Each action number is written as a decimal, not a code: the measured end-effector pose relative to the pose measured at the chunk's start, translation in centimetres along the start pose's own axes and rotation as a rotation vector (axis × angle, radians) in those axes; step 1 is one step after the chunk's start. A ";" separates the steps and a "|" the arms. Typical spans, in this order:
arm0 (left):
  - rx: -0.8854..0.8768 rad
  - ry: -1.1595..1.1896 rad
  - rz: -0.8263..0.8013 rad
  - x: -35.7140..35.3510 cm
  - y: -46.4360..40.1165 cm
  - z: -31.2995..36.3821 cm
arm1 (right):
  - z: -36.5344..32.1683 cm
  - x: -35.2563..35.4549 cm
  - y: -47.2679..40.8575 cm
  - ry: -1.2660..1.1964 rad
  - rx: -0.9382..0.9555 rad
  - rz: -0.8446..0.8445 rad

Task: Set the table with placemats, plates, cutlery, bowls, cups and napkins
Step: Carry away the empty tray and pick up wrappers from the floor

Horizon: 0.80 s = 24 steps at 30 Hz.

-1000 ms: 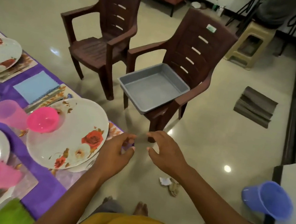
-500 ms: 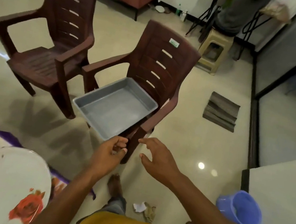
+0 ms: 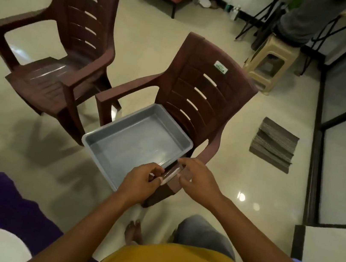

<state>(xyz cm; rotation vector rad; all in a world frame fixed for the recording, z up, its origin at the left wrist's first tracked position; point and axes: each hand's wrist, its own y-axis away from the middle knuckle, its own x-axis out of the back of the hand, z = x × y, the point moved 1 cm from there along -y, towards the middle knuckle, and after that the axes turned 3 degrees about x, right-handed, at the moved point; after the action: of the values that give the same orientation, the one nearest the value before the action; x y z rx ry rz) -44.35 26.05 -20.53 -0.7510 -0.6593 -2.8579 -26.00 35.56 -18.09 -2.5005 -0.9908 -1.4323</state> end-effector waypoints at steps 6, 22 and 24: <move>0.088 -0.083 -0.069 -1.0 -5.9 1.7 | 3.9 1.6 -7.4 0.143 0.032 -0.234; 0.548 -0.190 -0.093 -16.4 -17.3 4.0 | 19.0 2.1 -23.4 0.785 0.601 -1.055; 0.554 -0.257 -0.120 -17.4 -17.7 3.1 | 20.3 1.2 -24.5 0.807 0.635 -1.089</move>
<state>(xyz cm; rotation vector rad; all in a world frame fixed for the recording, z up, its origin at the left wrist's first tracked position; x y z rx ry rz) -31.59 43.33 -33.41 -1.0016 -1.4895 -2.4839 -24.71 63.12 -34.01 -0.7269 -2.1800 -1.6431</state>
